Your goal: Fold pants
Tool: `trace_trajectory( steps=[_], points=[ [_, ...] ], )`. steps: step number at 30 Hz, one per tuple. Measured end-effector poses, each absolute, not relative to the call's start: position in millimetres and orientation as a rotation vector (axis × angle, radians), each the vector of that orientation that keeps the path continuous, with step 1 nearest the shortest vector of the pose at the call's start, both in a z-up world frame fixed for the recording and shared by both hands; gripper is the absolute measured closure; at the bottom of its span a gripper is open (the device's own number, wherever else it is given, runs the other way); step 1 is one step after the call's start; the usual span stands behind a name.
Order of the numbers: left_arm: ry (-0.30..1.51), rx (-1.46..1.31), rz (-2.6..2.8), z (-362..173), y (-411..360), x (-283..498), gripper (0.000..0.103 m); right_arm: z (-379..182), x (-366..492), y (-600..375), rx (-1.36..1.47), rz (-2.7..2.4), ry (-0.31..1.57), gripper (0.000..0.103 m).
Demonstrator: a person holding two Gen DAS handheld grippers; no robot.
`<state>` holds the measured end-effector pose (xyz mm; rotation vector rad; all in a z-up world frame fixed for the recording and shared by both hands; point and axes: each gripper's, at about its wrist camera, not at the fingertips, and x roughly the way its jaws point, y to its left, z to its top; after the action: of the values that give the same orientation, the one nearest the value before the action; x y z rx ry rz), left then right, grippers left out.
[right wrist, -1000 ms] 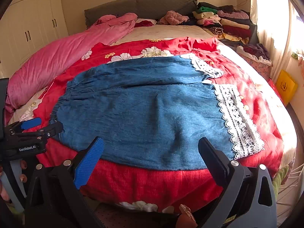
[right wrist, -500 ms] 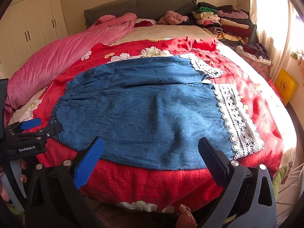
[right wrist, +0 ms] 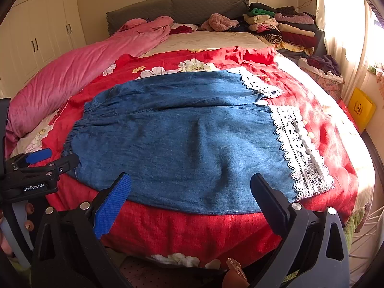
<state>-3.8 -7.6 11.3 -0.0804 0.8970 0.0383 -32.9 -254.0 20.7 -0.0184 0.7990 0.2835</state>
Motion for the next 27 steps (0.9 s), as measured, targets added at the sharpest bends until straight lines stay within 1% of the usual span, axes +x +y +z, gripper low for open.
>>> trace_trajectory(
  steps=[21, 27],
  points=[
    [0.895, -0.081, 0.043, 12, -7, -5, 0.008, 20, -28, -252, -0.026, 0.286, 0.800, 0.004],
    [0.912, -0.098, 0.052, 7, 9, 15, 0.008, 27, -12, -252, -0.042, 0.282, 0.787, 0.004]
  ],
)
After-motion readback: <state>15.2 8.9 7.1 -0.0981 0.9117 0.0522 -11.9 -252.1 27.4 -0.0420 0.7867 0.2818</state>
